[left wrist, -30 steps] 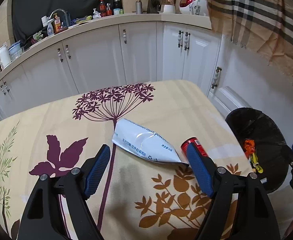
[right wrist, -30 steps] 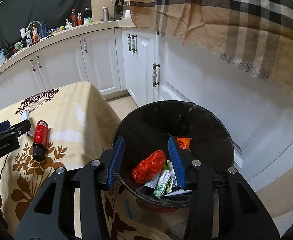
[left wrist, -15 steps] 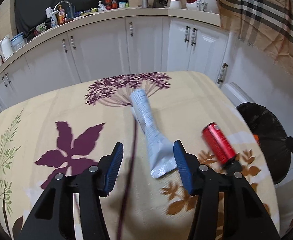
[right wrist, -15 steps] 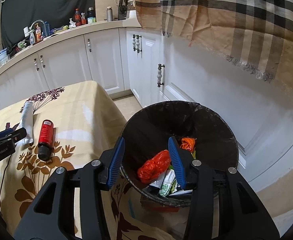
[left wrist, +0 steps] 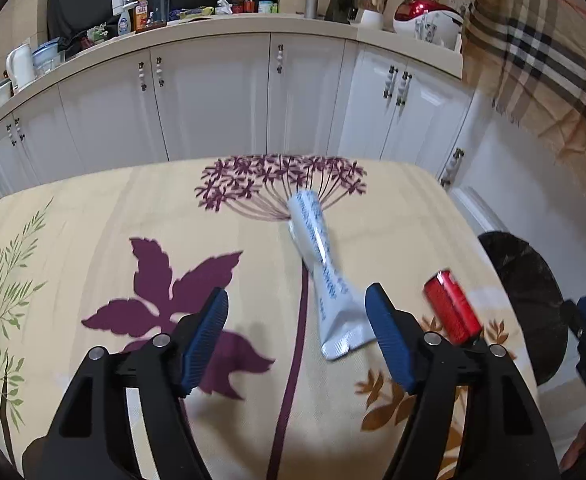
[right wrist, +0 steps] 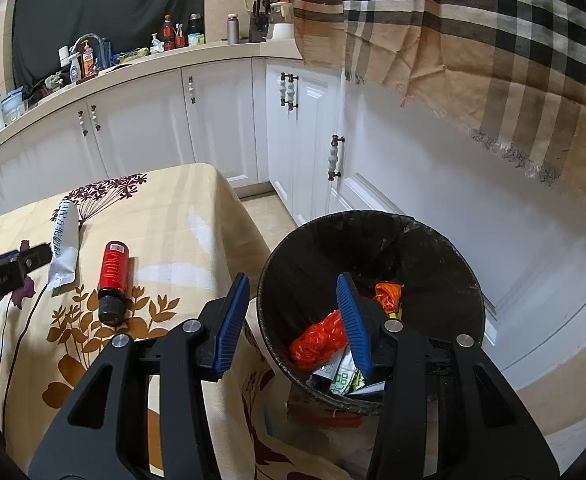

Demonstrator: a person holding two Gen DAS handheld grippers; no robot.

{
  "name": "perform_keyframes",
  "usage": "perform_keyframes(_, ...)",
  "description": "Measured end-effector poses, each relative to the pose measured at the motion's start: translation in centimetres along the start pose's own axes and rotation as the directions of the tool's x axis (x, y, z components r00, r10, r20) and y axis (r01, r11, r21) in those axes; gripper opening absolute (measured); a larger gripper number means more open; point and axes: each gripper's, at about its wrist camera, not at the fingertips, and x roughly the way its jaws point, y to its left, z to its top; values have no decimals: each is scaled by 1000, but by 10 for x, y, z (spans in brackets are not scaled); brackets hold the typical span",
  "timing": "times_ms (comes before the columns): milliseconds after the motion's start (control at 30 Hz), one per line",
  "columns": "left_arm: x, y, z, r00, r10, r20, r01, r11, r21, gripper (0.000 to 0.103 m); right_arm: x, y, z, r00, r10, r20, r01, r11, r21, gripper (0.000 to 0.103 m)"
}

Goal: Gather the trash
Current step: 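Grasp the white milk-powder sachet with the left gripper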

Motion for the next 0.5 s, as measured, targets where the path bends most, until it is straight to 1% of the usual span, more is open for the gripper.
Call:
perform_keyframes(67, 6, -4, 3, 1000, 14, 7, -14, 1000, 11, 69, 1, 0, 0, 1000, 0, -1, 0, 1000, -2, 44)
perform_keyframes(133, 19, -9, 5, 1000, 24, -16, -23, 999, 33, 69, 1, 0, 1, 1000, 0, -2, 0, 1000, -4, 44)
perform_keyframes(167, 22, -10, 5, 999, 22, -24, -21, 999, 37, 66, 1, 1, 1, 1000, 0, -2, 0, 1000, -4, 44)
perform_keyframes(200, 26, -11, 4, 999, 30, -34, -29, 999, 45, 59, 1, 0, 1, 1000, 1, -3, -1, 1000, -5, 44)
perform_keyframes(267, 31, -10, 1, 998, 25, -55, -22, 998, 58, 41, 1, 1, 1, 1000, 3, -4, -3, 1000, -8, 44)
perform_keyframes(300, 30, -8, 0, 998, 14, -61, -11, 999, 52, 37, 1, 2, 1, 1000, 4, -4, -4, 1000, -10, 44)
perform_keyframes(367, 28, -5, -2, 998, 10, -58, -7, 999, 49, 25, 1, 4, 1, 1000, 7, -4, -7, 1000, -17, 44)
perform_keyframes(500, 23, 2, -5, 998, 7, -57, -4, 998, 58, 23, 1, 10, 2, 1000, 18, -6, -18, 1000, -25, 44)
